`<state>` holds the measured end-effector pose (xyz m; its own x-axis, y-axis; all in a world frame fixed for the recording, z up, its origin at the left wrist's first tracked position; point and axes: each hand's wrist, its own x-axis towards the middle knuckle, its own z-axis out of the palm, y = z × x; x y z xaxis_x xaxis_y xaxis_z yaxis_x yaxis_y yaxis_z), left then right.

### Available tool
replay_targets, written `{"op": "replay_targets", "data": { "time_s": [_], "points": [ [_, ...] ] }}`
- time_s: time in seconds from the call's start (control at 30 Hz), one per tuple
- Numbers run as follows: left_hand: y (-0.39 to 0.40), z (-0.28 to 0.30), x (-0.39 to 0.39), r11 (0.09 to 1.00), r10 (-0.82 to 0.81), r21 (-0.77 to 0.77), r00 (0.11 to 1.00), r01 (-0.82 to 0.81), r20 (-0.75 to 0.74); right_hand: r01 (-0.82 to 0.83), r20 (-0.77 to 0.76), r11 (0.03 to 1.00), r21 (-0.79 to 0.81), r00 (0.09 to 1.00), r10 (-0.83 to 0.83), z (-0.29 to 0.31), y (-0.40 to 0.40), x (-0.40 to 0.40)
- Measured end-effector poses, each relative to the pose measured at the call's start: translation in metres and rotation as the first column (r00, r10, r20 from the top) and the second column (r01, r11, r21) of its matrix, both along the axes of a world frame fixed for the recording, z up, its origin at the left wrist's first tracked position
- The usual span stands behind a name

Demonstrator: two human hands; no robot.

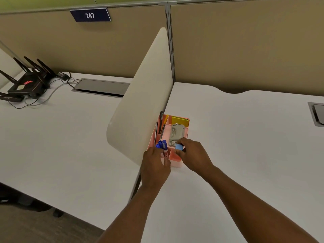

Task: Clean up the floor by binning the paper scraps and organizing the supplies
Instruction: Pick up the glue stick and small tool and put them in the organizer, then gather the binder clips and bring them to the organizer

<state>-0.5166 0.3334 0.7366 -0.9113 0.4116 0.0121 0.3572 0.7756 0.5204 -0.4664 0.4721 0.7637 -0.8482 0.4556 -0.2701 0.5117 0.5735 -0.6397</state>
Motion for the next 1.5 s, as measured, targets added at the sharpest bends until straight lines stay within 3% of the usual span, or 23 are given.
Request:
{"op": "replay_targets", "data": {
  "time_s": [0.23,0.43,0.83,1.27,1.5],
  "points": [
    [-0.022,-0.015,-0.004,0.989,-0.055,-0.132,0.996,0.064,0.076,-0.011,0.113,1.000,0.009,0.994,0.010,-0.025,-0.008,-0.001],
    [-0.028,-0.015,0.000,0.982,-0.121,-0.137,0.991,0.129,0.064,0.111,0.034,0.994,0.013,0.993,-0.112,-0.023,-0.014,0.006],
    [-0.062,0.008,0.024,0.969,-0.225,-0.105,0.974,0.226,0.016,0.062,-0.026,0.988,0.139,0.998,-0.059,0.002,-0.055,0.060],
    [-0.165,0.029,0.108,0.882,-0.469,-0.071,0.883,0.467,-0.023,0.150,-0.093,0.942,0.300,0.987,-0.128,0.019,-0.188,0.188],
    [-0.229,0.052,0.175,0.802,-0.597,-0.064,0.802,0.594,-0.020,0.242,-0.072,0.871,0.428,0.969,-0.234,0.021,-0.275,0.266]
  ]
}}
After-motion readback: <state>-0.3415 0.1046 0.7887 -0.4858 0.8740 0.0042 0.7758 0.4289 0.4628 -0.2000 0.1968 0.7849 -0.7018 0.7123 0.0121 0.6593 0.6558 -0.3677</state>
